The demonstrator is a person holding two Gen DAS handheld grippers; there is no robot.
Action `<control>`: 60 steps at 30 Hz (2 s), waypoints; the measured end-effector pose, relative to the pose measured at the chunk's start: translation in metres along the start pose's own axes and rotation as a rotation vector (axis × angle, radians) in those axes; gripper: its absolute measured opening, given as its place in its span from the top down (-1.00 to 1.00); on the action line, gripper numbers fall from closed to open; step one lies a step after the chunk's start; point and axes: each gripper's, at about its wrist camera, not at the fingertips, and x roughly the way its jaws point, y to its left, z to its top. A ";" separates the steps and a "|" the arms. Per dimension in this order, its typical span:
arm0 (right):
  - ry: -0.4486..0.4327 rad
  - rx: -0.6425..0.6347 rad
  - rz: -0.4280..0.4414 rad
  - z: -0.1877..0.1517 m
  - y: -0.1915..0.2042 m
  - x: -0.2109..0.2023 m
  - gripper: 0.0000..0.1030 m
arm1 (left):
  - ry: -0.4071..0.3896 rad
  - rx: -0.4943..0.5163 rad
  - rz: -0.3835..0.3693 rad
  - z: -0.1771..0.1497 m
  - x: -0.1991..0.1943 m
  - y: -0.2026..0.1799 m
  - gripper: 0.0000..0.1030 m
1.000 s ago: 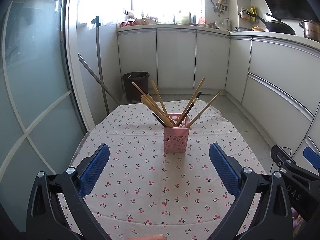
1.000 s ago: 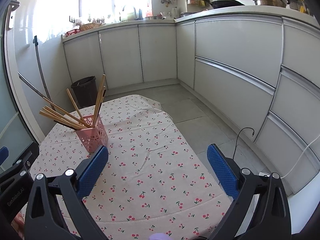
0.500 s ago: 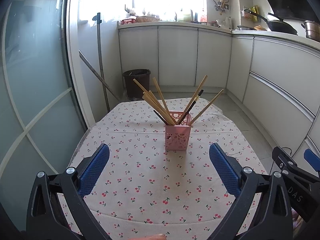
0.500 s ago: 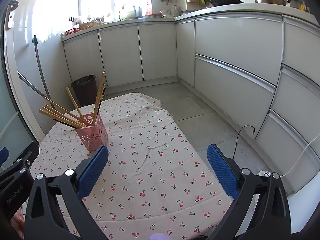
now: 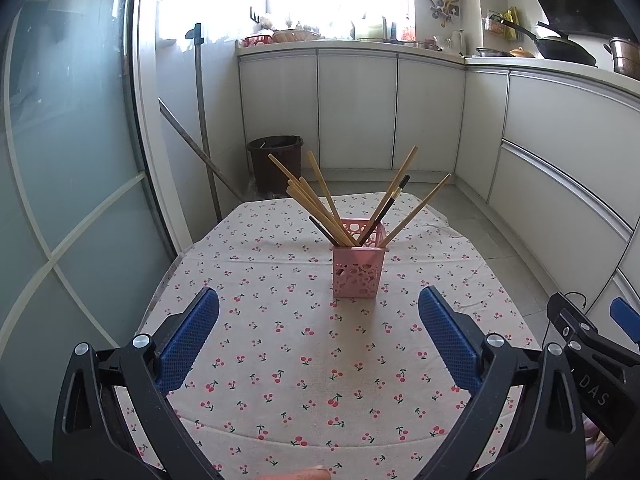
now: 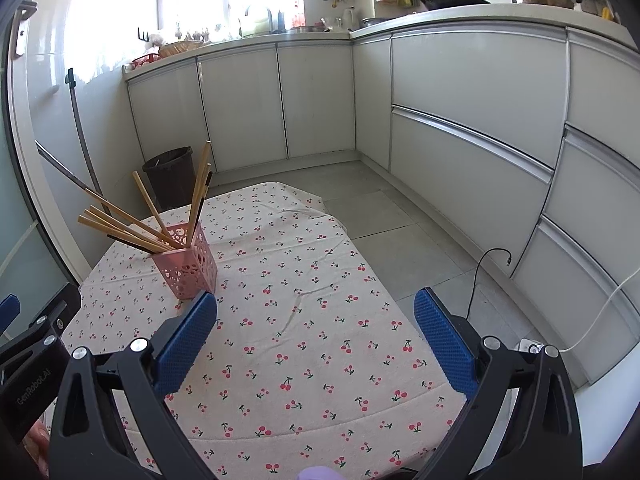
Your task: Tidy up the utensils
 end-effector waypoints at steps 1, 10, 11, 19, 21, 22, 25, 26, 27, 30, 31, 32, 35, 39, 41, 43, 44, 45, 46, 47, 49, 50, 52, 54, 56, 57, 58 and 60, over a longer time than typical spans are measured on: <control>0.000 0.000 0.000 0.000 0.000 0.000 -0.87 | 0.001 0.000 0.001 0.000 0.000 0.000 -0.86; 0.003 0.000 0.000 -0.001 0.001 0.000 -0.87 | 0.004 0.002 0.003 0.000 0.001 0.001 -0.86; 0.003 0.000 0.000 -0.001 0.001 0.000 -0.87 | 0.005 0.002 0.005 0.000 0.002 0.002 -0.86; 0.006 0.002 0.003 -0.002 0.000 0.001 -0.87 | 0.013 0.003 0.009 -0.001 0.004 0.003 -0.86; 0.007 0.001 0.003 -0.002 0.001 0.001 -0.87 | 0.013 0.004 0.009 -0.001 0.004 0.002 -0.86; 0.007 0.001 0.002 -0.003 0.001 0.001 -0.87 | 0.013 0.004 0.009 -0.001 0.004 0.002 -0.86; 0.008 0.001 0.003 -0.002 0.000 0.002 -0.87 | 0.014 0.006 0.012 -0.002 0.005 0.002 -0.86; 0.009 0.002 0.004 -0.003 0.000 0.002 -0.87 | 0.015 0.006 0.012 -0.002 0.005 0.002 -0.86; 0.010 0.002 0.004 -0.003 0.000 0.002 -0.87 | 0.016 0.007 0.012 -0.002 0.005 0.002 -0.86; 0.010 0.002 0.005 -0.003 0.000 0.003 -0.87 | 0.018 0.009 0.015 -0.003 0.005 0.002 -0.86; 0.010 0.001 0.005 -0.003 0.000 0.003 -0.87 | 0.017 0.008 0.016 -0.003 0.005 0.003 -0.86; 0.012 0.001 0.006 -0.003 0.000 0.004 -0.87 | 0.017 0.008 0.016 -0.003 0.005 0.002 -0.86; 0.012 -0.001 0.006 -0.003 0.000 0.004 -0.87 | 0.018 0.008 0.017 -0.002 0.005 0.002 -0.86; 0.013 -0.001 0.007 -0.003 0.000 0.004 -0.87 | 0.021 0.008 0.018 -0.003 0.006 0.003 -0.86; 0.014 -0.002 0.006 -0.004 0.000 0.004 -0.87 | 0.021 0.008 0.017 -0.003 0.006 0.003 -0.86; 0.017 -0.003 0.007 -0.004 0.000 0.005 -0.87 | 0.022 0.008 0.016 -0.003 0.006 0.003 -0.86; 0.020 -0.002 0.008 -0.004 0.000 0.005 -0.87 | 0.023 0.008 0.015 -0.003 0.006 0.003 -0.86; 0.021 -0.002 0.009 -0.003 -0.001 0.006 -0.87 | 0.024 0.009 0.015 -0.003 0.006 0.003 -0.86; 0.022 -0.002 0.009 -0.004 -0.001 0.006 -0.87 | 0.025 0.009 0.015 -0.003 0.006 0.003 -0.86; 0.023 -0.002 0.009 -0.004 -0.001 0.006 -0.87 | 0.025 0.009 0.015 -0.003 0.006 0.003 -0.86; 0.022 -0.002 0.009 -0.004 -0.001 0.006 -0.87 | 0.024 0.007 0.015 -0.003 0.006 0.003 -0.86; 0.023 -0.003 0.009 -0.004 -0.001 0.006 -0.87 | 0.024 0.003 0.013 -0.003 0.006 0.003 -0.86; 0.024 -0.002 0.009 -0.004 -0.001 0.007 -0.87 | 0.027 -0.010 -0.002 -0.004 0.007 0.004 -0.86; 0.024 -0.003 0.009 -0.004 -0.001 0.007 -0.87 | 0.030 -0.007 -0.025 -0.004 0.008 0.004 -0.82; 0.024 -0.006 0.008 -0.005 0.000 0.007 -0.87 | 0.019 0.012 -0.029 -0.006 0.007 0.000 -0.71; 0.025 -0.006 0.009 -0.005 0.000 0.007 -0.87 | 0.020 0.018 -0.035 -0.006 0.008 -0.001 -0.70; 0.024 -0.006 0.008 -0.005 0.000 0.007 -0.87 | 0.021 0.019 -0.038 -0.007 0.008 -0.002 -0.70; 0.024 -0.006 0.008 -0.005 0.000 0.007 -0.87 | 0.019 0.016 -0.030 -0.007 0.008 -0.002 -0.72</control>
